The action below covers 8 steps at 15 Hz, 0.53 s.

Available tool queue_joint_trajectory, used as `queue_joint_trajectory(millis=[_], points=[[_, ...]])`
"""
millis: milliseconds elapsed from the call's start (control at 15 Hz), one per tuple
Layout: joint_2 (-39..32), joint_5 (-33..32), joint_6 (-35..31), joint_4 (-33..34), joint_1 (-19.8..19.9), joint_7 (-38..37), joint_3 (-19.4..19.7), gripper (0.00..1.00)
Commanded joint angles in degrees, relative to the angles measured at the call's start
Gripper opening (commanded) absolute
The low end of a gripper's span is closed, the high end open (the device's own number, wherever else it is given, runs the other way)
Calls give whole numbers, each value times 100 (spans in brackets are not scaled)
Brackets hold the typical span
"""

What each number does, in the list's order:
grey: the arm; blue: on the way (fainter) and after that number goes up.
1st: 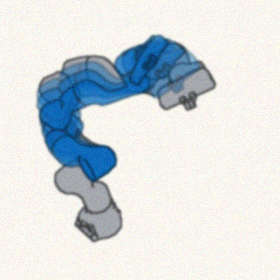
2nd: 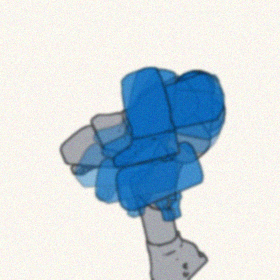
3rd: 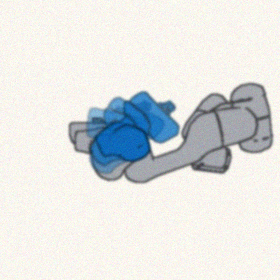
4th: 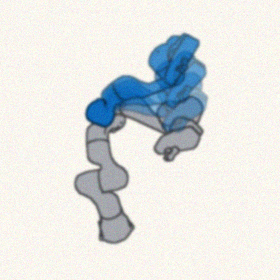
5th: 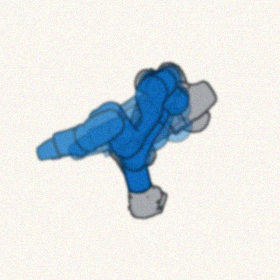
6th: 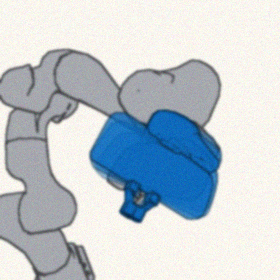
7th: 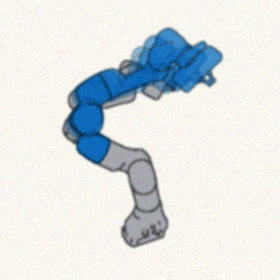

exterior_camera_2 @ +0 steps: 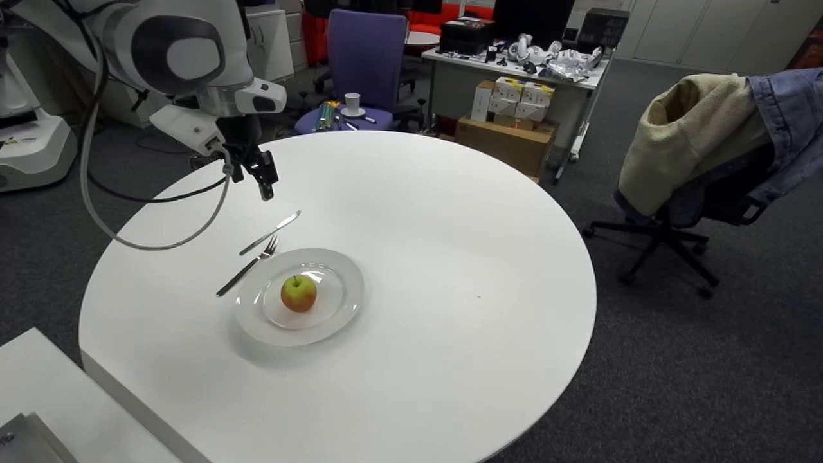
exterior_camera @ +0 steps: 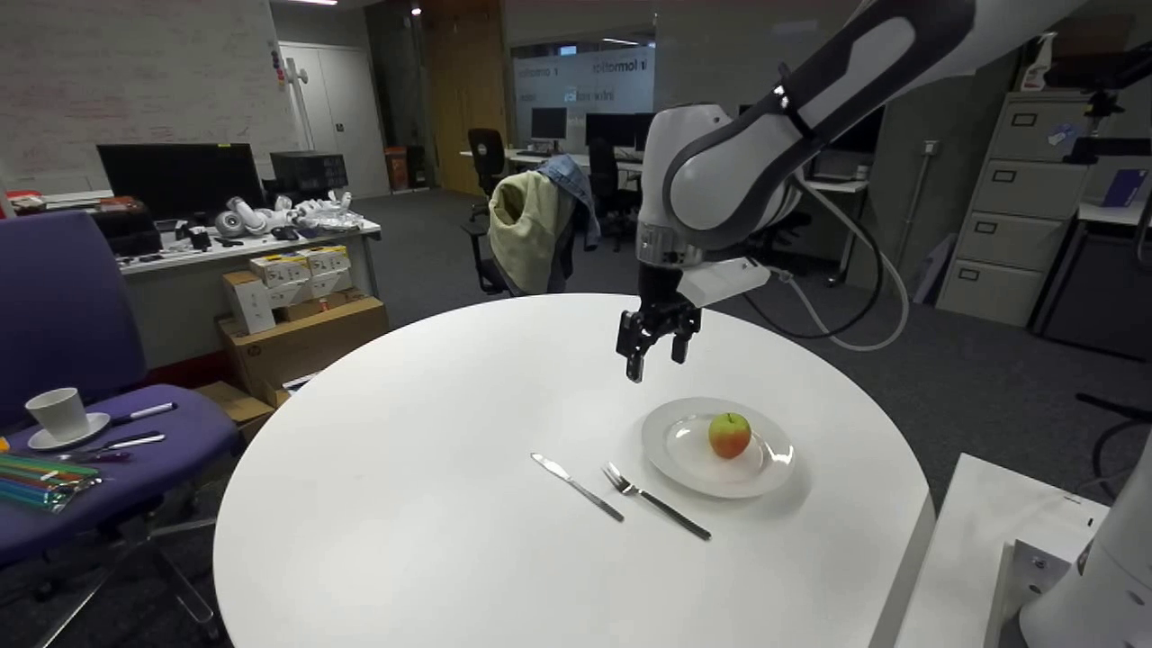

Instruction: Move the knife to the other side of the plate

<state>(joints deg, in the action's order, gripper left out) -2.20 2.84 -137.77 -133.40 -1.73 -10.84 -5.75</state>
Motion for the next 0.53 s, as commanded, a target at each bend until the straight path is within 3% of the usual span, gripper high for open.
queue_joint_trajectory(millis=[0, 467], points=[[-772, -188, -75, 642, -157, -397, 78, 100], [-2118, -761, 34, 1870, -770, -1365, 267, 100]])
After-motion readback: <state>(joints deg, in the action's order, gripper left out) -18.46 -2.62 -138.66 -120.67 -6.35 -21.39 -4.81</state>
